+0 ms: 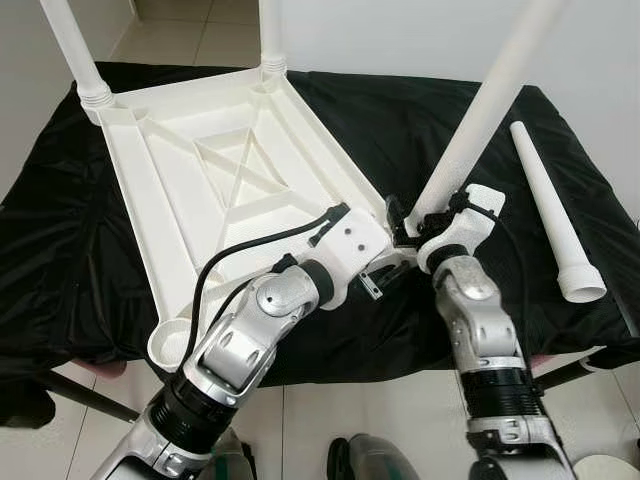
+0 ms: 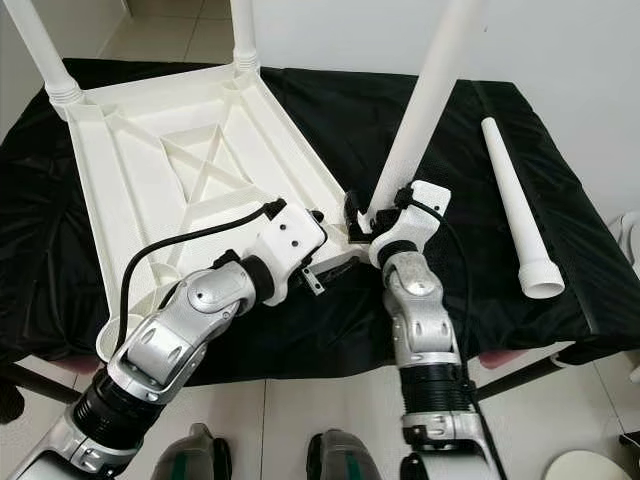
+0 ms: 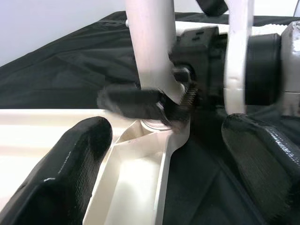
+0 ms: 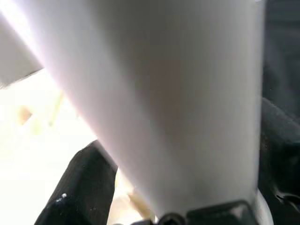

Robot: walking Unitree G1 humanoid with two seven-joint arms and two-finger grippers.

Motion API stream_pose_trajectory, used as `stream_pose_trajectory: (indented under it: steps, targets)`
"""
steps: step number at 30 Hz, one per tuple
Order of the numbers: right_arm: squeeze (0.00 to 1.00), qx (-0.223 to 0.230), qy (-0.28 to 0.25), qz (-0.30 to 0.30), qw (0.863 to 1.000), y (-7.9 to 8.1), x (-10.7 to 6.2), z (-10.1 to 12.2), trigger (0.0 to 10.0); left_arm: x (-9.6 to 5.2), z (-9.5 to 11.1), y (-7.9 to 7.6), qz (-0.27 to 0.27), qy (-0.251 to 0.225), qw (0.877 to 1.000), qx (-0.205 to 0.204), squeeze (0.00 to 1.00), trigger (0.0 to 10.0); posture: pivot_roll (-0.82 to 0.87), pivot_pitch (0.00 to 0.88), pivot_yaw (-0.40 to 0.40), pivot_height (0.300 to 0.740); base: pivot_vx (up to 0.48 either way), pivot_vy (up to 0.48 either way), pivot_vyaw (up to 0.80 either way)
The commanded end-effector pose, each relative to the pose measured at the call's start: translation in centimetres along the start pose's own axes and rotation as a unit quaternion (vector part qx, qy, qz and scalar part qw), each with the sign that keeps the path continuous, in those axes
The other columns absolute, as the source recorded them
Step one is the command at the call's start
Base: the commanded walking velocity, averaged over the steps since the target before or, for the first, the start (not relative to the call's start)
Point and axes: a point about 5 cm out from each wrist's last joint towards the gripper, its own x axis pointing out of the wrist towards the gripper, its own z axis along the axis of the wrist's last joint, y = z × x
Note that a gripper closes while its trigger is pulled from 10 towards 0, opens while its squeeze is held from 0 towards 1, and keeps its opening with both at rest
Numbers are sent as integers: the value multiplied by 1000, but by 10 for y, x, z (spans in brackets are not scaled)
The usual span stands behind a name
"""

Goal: Building children table

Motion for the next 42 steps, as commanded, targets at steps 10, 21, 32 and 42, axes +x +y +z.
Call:
stream_pose_trajectory:
  steps: [10, 21, 32, 42]
  targets:
    - [0, -46, -3, 119, 992, -16, 12, -3, 10000, -2, -1, 1, -4, 7, 1000, 2, 0, 10000, -80, 35, -47, 740, 0, 0, 0]
    - [0, -68, -18, 166, 984, -17, 23, 5, 1216, -3, -1, 2, -4, 8, 1000, 5, 0, 10000, -68, 33, -49, 740, 0, 0, 0]
    - [0, -53, 1, 197, 979, -24, 19, -7, 0, -4, 0, -1, -3, 9, 1000, 0, 0, 10000, -69, 43, -53, 740, 0, 0, 0]
    - [0, -22, -13, 101, 995, -27, 20, -6, 0, -4, 0, -2, -5, 9, 1000, -2, 0, 10000, -73, 52, -56, 740, 0, 0, 0]
